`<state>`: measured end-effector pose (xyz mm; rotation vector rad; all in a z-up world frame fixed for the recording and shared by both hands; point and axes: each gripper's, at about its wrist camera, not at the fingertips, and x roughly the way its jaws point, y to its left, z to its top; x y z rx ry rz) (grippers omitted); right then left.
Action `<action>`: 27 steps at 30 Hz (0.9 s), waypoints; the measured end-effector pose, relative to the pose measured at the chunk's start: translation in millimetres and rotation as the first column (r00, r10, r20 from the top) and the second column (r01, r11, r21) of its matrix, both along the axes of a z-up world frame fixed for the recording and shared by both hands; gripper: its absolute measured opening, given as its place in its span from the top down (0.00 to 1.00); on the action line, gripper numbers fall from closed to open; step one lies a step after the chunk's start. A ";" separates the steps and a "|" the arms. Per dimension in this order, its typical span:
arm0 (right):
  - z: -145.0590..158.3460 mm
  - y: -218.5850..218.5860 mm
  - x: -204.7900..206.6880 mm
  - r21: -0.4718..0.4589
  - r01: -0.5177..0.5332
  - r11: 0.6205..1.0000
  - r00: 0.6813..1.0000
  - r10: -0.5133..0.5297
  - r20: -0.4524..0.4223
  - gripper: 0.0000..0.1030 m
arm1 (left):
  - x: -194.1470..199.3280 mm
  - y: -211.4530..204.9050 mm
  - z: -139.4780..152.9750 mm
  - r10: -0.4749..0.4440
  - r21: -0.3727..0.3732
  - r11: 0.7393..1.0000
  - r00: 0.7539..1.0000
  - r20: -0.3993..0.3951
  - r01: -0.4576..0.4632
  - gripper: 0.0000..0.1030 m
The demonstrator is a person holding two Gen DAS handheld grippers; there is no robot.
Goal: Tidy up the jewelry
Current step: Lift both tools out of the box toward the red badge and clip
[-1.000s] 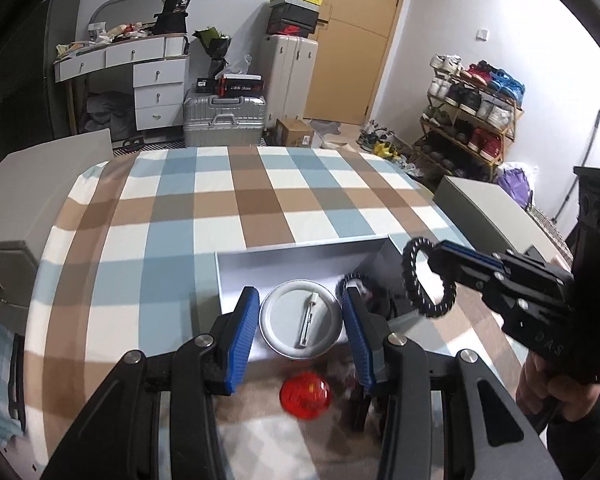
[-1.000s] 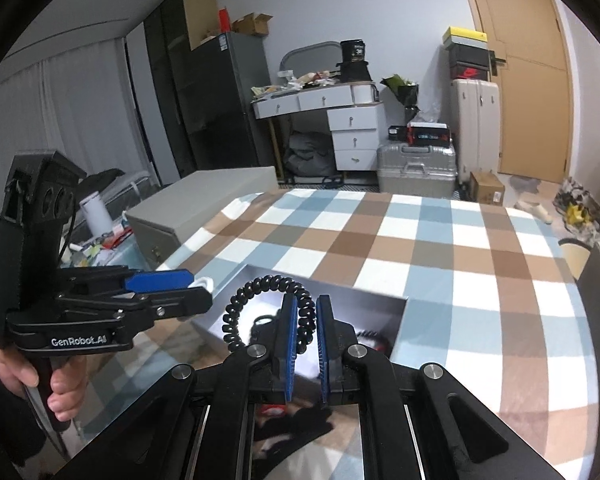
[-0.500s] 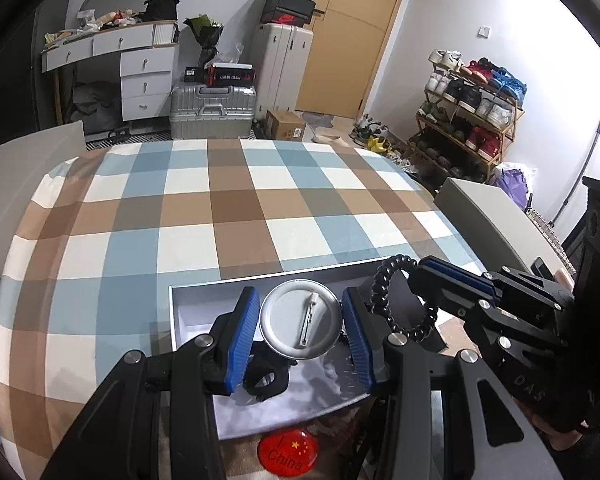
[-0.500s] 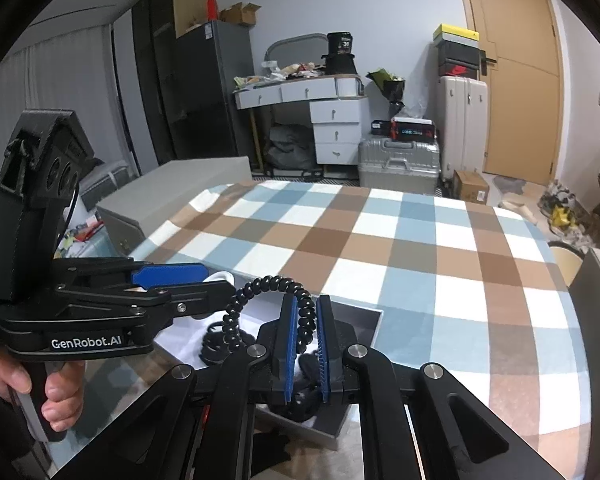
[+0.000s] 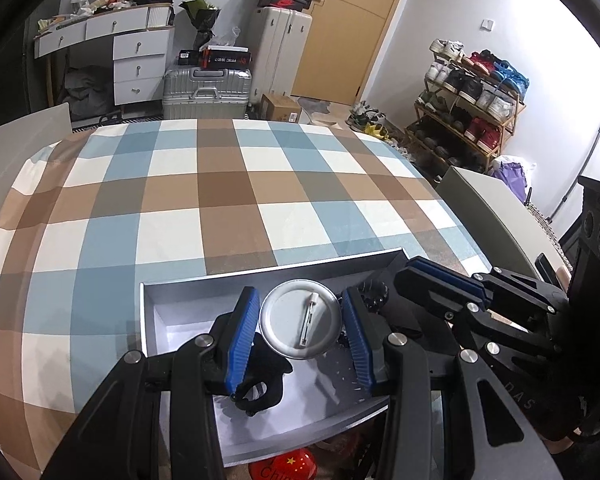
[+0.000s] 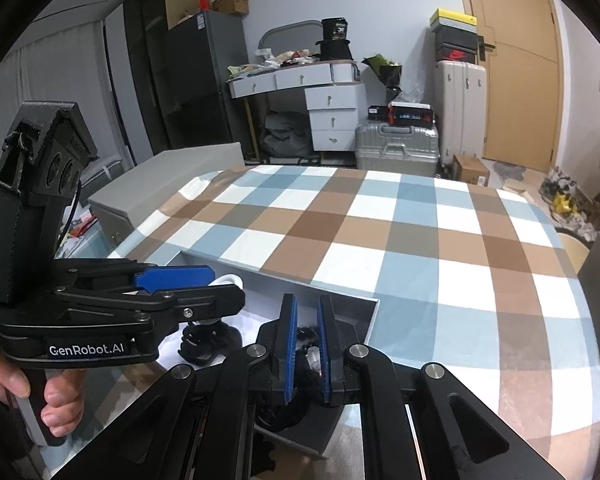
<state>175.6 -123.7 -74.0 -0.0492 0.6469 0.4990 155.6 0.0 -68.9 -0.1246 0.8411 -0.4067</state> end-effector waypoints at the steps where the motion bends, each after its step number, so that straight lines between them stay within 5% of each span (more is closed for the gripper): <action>1: -0.8 0.3 0.3 0.003 -0.004 1.000 1.000 0.004 -0.003 0.89 | 0.6 0.4 -0.5 -0.001 -0.008 1.000 1.000 -0.001 0.001 0.64; 4: -1.6 -1.7 1.1 0.015 -0.003 1.000 1.000 0.004 -0.009 0.89 | 2.9 1.7 -2.1 -0.004 -0.029 1.000 1.000 -0.016 0.004 0.63; 8: 3.8 -12.2 -2.7 0.059 0.014 0.998 1.000 -0.013 -0.007 0.87 | 2.2 4.0 -3.4 -0.005 -0.047 0.999 0.999 -0.039 0.004 0.46; 22: 19.2 -33.9 -42.6 0.096 0.065 0.993 0.997 -0.067 0.024 0.38 | -30.7 5.7 17.3 0.036 -0.004 0.999 0.999 0.037 -0.036 0.45; 27: 22.7 -33.1 -59.0 0.094 0.062 0.994 0.997 -0.066 0.037 0.30 | -44.2 10.2 23.5 0.103 0.051 0.993 0.991 0.089 -0.108 0.25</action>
